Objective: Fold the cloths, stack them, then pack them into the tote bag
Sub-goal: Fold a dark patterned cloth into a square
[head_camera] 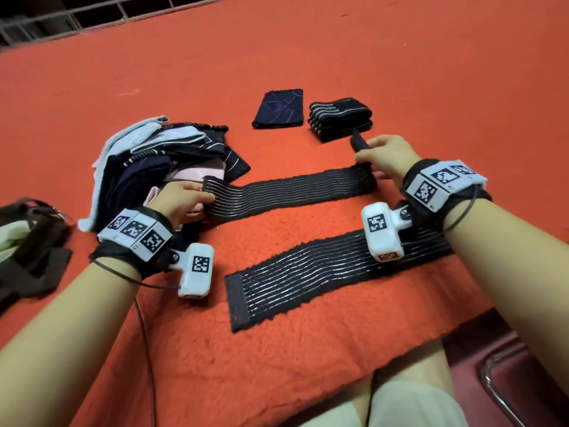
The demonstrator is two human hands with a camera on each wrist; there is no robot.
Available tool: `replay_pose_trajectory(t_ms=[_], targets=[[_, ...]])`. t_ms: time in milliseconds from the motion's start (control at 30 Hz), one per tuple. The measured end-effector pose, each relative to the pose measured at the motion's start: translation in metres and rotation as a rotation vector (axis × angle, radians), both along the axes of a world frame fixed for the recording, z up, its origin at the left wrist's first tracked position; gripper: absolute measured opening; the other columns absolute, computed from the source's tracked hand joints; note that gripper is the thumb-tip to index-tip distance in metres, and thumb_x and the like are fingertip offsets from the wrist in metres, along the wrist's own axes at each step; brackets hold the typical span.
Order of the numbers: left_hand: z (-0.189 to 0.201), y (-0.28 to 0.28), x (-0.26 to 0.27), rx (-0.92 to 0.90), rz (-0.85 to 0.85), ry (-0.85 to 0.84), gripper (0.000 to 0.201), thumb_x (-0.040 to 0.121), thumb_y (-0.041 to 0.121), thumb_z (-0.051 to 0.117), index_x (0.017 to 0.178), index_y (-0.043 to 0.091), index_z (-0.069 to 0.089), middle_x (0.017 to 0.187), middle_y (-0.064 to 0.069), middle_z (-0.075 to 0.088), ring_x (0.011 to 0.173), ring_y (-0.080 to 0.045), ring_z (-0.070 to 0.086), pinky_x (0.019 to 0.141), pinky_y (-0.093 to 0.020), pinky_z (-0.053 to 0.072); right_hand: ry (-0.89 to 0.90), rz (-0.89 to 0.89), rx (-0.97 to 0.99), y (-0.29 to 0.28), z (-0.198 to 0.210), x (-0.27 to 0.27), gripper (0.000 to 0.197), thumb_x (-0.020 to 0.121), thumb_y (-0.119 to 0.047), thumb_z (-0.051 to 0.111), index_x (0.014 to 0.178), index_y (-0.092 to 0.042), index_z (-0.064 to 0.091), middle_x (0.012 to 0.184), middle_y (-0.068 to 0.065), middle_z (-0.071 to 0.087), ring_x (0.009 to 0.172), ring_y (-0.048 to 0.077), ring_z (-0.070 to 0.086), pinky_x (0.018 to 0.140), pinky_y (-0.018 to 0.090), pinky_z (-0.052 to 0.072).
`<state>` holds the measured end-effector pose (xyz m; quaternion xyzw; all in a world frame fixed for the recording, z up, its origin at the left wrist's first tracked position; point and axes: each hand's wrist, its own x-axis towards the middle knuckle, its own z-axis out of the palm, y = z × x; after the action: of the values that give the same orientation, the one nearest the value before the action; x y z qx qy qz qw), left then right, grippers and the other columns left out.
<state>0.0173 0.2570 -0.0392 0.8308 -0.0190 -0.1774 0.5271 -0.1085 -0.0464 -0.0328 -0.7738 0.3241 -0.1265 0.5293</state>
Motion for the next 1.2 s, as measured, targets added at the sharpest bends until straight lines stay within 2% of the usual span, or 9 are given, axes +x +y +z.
replay_pose_trajectory(t_ms=[300,433,533,633,800,1000,1067,1133,1200], targets=[[0.005,-0.004,-0.013,-0.087,-0.068,-0.012,0.021,0.09,-0.005,0.052,0.074,0.009,0.052,0.042,0.005,0.059,0.034,-0.001,0.053,0.034,-0.012,0.041,0.166,0.201,-0.249,0.054,-0.017,0.036,0.019,0.072,-0.015,0.074,0.069,-0.019,0.056,0.083,0.004,0.06,0.058,0.012,0.047,0.056,0.023,0.04],[0.01,-0.014,-0.013,-0.065,-0.126,-0.031,0.023,0.089,-0.005,0.053,0.076,0.012,0.046,0.044,0.005,0.053,0.029,-0.001,0.043,0.03,-0.011,0.031,0.248,0.356,-0.297,0.058,-0.016,0.033,0.043,0.075,-0.026,0.076,0.113,-0.012,0.062,0.109,0.005,0.061,0.101,0.02,0.058,0.083,0.024,0.041],[0.014,-0.037,-0.014,-0.02,-0.149,-0.05,0.023,0.087,-0.001,0.059,0.084,0.016,0.044,0.064,-0.003,0.051,0.031,-0.002,0.045,0.034,-0.017,0.044,0.274,0.439,-0.301,0.059,-0.017,0.032,0.056,0.077,-0.022,0.074,0.128,-0.011,0.053,0.118,0.003,0.058,0.112,0.021,0.055,0.096,0.025,0.04],[0.02,-0.071,-0.019,0.059,-0.253,-0.031,0.022,0.087,-0.001,0.06,0.089,0.012,0.043,0.069,-0.006,0.05,0.032,-0.002,0.05,0.044,-0.024,0.053,0.273,0.492,-0.281,0.055,-0.016,0.028,0.054,0.078,-0.006,0.069,0.13,-0.009,0.054,0.089,-0.005,0.058,0.093,0.015,0.054,0.084,0.024,0.042],[0.019,-0.119,-0.024,0.205,-0.365,-0.024,0.03,0.085,-0.001,0.063,0.073,0.012,0.039,0.065,-0.012,0.051,0.035,-0.009,0.054,0.047,-0.033,0.055,0.269,0.544,-0.264,0.048,-0.013,0.021,0.055,0.079,0.009,0.059,0.132,-0.007,0.052,0.078,-0.004,0.052,0.07,0.014,0.05,0.059,0.021,0.042],[0.01,-0.14,-0.027,0.34,-0.434,0.028,0.029,0.081,0.002,0.07,0.071,0.005,0.043,0.069,-0.015,0.055,0.068,-0.026,0.06,0.074,-0.044,0.057,0.277,0.608,-0.288,0.049,-0.016,0.021,0.059,0.082,0.006,0.056,0.138,-0.008,0.044,0.089,0.005,0.053,0.062,0.014,0.05,0.056,0.02,0.041],[0.009,-0.139,-0.027,0.298,-0.469,0.064,0.026,0.082,-0.001,0.068,0.073,0.006,0.045,0.074,-0.014,0.056,0.069,-0.023,0.059,0.07,-0.037,0.058,0.279,0.615,-0.33,0.048,-0.017,0.021,0.058,0.082,0.004,0.056,0.137,-0.011,0.046,0.091,0.002,0.054,0.066,0.013,0.05,0.056,0.015,0.04],[0.012,-0.136,-0.027,0.209,-0.491,0.074,0.014,0.084,-0.007,0.061,0.088,0.002,0.051,0.079,-0.013,0.055,0.069,-0.02,0.058,0.057,-0.027,0.057,0.279,0.62,-0.367,0.046,-0.017,0.021,0.058,0.082,0.004,0.055,0.137,-0.013,0.047,0.097,-0.001,0.054,0.079,0.012,0.051,0.054,0.01,0.037],[0.015,-0.129,-0.019,0.272,-0.526,-0.083,0.032,0.085,-0.006,0.06,0.116,0.001,0.054,0.098,-0.011,0.06,0.084,-0.023,0.061,0.06,-0.021,0.054,0.275,0.619,-0.377,0.045,-0.018,0.02,0.058,0.082,0.006,0.054,0.136,-0.014,0.049,0.101,-0.004,0.053,0.089,0.01,0.049,0.062,0.012,0.037]])
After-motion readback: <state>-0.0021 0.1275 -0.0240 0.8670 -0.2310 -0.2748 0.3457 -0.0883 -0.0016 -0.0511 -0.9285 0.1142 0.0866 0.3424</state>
